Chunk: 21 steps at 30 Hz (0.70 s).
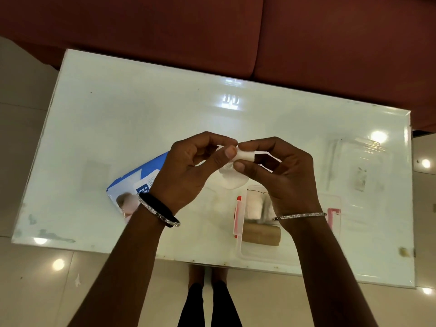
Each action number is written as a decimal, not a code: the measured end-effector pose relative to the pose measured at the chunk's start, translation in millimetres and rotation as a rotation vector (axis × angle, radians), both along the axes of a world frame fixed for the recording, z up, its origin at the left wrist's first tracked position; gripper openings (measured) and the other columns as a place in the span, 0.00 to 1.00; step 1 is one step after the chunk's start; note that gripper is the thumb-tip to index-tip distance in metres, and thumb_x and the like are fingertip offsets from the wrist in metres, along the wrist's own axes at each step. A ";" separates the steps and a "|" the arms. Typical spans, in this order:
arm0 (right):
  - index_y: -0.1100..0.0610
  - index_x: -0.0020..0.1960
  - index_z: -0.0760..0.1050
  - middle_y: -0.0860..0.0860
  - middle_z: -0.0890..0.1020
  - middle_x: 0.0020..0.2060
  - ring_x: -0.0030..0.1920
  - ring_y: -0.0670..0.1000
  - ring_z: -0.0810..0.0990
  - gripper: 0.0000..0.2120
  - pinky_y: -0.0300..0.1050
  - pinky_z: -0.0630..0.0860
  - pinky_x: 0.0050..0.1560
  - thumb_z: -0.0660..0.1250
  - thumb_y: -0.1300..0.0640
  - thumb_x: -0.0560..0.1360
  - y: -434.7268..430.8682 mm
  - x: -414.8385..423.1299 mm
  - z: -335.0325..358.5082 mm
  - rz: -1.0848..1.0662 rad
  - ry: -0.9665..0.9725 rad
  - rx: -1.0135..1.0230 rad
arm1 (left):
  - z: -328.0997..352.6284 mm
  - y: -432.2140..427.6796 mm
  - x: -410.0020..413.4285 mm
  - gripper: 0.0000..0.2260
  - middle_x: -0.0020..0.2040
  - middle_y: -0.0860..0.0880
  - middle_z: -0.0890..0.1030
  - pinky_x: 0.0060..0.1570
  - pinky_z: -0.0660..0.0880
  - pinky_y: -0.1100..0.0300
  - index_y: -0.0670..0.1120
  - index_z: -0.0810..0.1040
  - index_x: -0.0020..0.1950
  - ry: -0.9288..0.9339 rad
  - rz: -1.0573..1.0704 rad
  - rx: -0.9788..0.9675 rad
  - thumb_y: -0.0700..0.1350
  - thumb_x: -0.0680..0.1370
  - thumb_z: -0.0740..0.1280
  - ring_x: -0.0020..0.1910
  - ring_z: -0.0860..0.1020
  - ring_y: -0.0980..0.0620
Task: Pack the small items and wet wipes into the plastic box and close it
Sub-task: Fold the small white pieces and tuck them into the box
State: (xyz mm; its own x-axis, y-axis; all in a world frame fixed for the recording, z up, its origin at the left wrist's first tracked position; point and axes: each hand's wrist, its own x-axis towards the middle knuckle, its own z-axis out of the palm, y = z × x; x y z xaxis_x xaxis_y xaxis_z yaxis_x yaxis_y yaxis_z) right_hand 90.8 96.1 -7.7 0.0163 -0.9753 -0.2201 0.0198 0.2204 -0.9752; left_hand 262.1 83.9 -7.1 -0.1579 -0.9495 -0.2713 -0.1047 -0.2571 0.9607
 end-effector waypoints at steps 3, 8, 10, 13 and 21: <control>0.60 0.49 0.84 0.55 0.87 0.46 0.47 0.56 0.87 0.13 0.46 0.82 0.47 0.77 0.69 0.66 -0.1 1.2 -3.4 -0.004 -0.051 0.026 | -5.0 4.2 -0.9 0.12 0.44 0.45 0.83 0.41 0.76 0.71 0.40 0.81 0.53 0.078 0.098 0.034 0.43 0.71 0.71 0.40 0.81 0.59; 0.58 0.54 0.83 0.57 0.86 0.51 0.52 0.59 0.85 0.16 0.54 0.81 0.53 0.74 0.69 0.68 0.5 -1.1 -9.4 0.043 -0.152 0.150 | -16.2 13.0 -2.7 0.15 0.47 0.48 0.83 0.41 0.78 0.68 0.43 0.80 0.52 0.176 0.190 0.080 0.41 0.66 0.74 0.40 0.84 0.55; 0.59 0.56 0.82 0.57 0.86 0.51 0.50 0.58 0.85 0.16 0.52 0.81 0.52 0.73 0.66 0.69 0.8 -1.0 -9.9 0.043 -0.200 0.196 | -20.1 14.2 -1.1 0.16 0.49 0.48 0.84 0.42 0.79 0.65 0.44 0.80 0.51 0.157 0.189 0.064 0.43 0.65 0.74 0.42 0.84 0.51; 0.61 0.57 0.81 0.57 0.86 0.47 0.47 0.59 0.85 0.17 0.54 0.82 0.50 0.76 0.62 0.69 1.6 1.4 -11.1 0.018 -0.193 0.219 | -22.5 13.3 2.2 0.17 0.49 0.51 0.85 0.42 0.80 0.62 0.45 0.80 0.52 0.135 0.180 0.053 0.42 0.65 0.76 0.44 0.84 0.48; 0.62 0.53 0.82 0.55 0.87 0.45 0.45 0.52 0.86 0.14 0.42 0.82 0.46 0.74 0.69 0.68 0.9 0.9 -13.4 -0.011 -0.142 0.127 | -20.1 12.2 3.3 0.22 0.51 0.40 0.83 0.45 0.82 0.50 0.41 0.80 0.57 0.311 0.161 0.343 0.51 0.67 0.71 0.48 0.84 0.41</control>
State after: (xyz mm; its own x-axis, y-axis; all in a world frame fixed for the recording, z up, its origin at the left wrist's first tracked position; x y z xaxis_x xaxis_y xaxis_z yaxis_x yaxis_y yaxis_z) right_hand 91.6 97.0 -21.1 0.0452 -0.9403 -0.3373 0.1587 0.3401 -0.9269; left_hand 265.4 96.1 -27.1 -0.1394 -0.8328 -0.5358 0.2410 -0.5534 0.7973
